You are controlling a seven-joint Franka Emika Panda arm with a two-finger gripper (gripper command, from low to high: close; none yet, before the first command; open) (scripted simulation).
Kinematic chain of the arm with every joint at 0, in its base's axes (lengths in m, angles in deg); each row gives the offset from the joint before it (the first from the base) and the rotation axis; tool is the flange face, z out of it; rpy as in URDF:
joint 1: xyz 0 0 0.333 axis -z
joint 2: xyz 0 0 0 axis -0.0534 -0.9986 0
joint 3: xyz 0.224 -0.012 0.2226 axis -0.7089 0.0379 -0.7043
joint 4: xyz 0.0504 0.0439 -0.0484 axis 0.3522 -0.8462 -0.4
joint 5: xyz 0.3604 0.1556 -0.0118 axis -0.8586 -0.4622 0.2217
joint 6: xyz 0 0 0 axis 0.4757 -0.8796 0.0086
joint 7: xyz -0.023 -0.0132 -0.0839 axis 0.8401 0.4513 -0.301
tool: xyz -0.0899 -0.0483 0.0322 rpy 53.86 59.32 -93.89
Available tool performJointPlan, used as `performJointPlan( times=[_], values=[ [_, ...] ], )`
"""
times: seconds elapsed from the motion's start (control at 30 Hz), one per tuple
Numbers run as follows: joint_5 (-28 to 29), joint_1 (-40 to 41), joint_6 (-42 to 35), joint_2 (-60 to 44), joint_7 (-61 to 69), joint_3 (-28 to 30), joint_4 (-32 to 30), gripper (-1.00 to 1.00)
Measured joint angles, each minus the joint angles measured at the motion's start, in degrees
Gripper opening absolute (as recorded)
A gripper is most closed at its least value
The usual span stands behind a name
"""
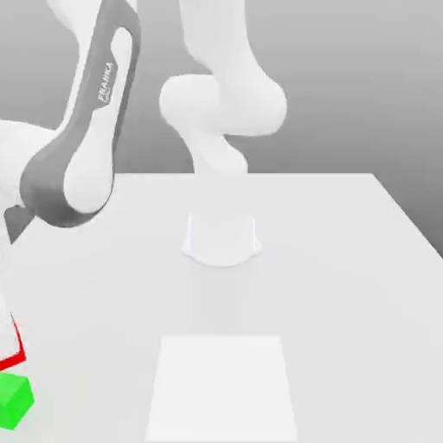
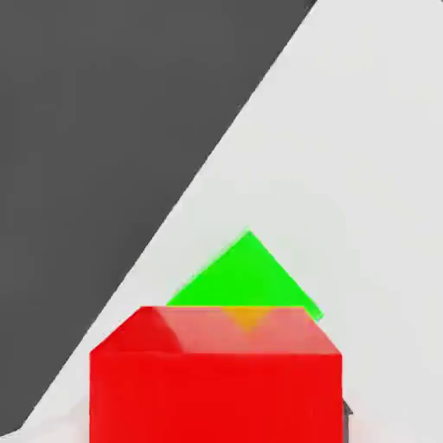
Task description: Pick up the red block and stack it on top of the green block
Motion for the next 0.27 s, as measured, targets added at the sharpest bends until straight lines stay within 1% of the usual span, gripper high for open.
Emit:
performJointPlan(
  times=[0.03, 0.27],
  values=[
    [-0.8, 0.5, 1.6, -1.8, 0.5, -0.5, 0.2, 1.00],
    [-0.9, 0.5, 1.8, -2.2, 0.5, -0.5, 0.3, 1.00]
  ],
)
